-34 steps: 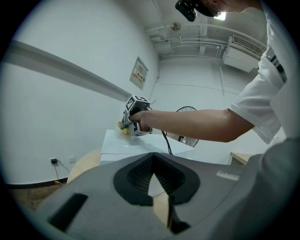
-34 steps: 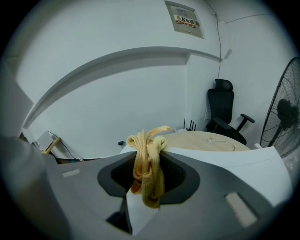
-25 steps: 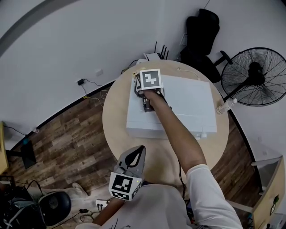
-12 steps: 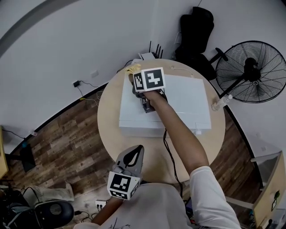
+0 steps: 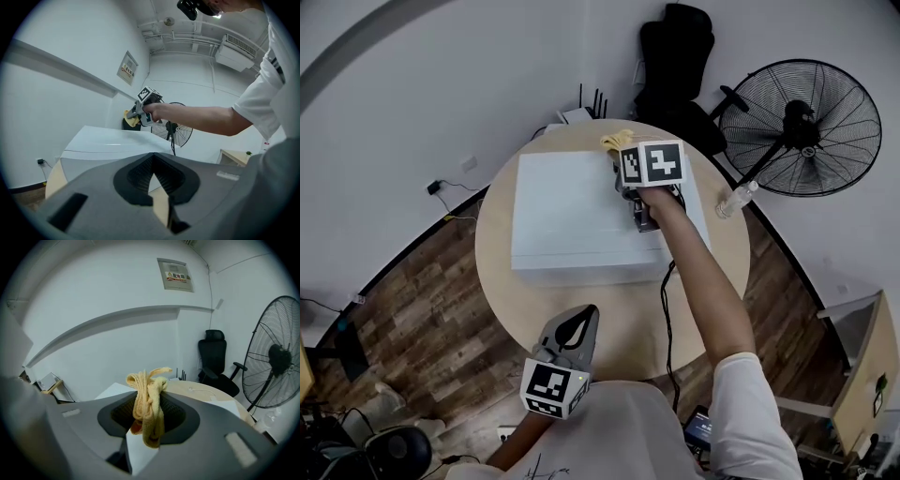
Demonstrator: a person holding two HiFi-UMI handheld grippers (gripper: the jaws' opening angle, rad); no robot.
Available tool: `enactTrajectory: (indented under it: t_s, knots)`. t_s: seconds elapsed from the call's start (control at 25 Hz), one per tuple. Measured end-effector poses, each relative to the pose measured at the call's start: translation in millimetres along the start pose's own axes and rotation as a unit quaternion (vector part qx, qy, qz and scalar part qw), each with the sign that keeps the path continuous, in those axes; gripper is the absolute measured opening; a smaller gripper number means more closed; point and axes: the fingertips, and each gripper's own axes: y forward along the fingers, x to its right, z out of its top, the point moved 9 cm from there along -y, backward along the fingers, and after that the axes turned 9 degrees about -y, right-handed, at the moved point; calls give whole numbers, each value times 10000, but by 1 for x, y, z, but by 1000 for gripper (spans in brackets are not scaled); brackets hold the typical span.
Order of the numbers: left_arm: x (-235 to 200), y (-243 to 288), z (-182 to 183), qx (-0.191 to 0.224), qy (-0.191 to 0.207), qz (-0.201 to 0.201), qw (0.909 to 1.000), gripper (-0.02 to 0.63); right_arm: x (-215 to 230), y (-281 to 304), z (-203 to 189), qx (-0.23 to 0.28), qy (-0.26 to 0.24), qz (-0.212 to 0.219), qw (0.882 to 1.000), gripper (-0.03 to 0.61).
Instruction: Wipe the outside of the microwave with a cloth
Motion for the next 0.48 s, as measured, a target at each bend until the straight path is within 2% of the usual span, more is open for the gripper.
enactTrajectory:
  t_s: [0.48]
  knots:
    - [39, 50, 4, -144, 122, -475, 9987, -8, 116, -55, -50, -379, 360, -841, 9951, 133]
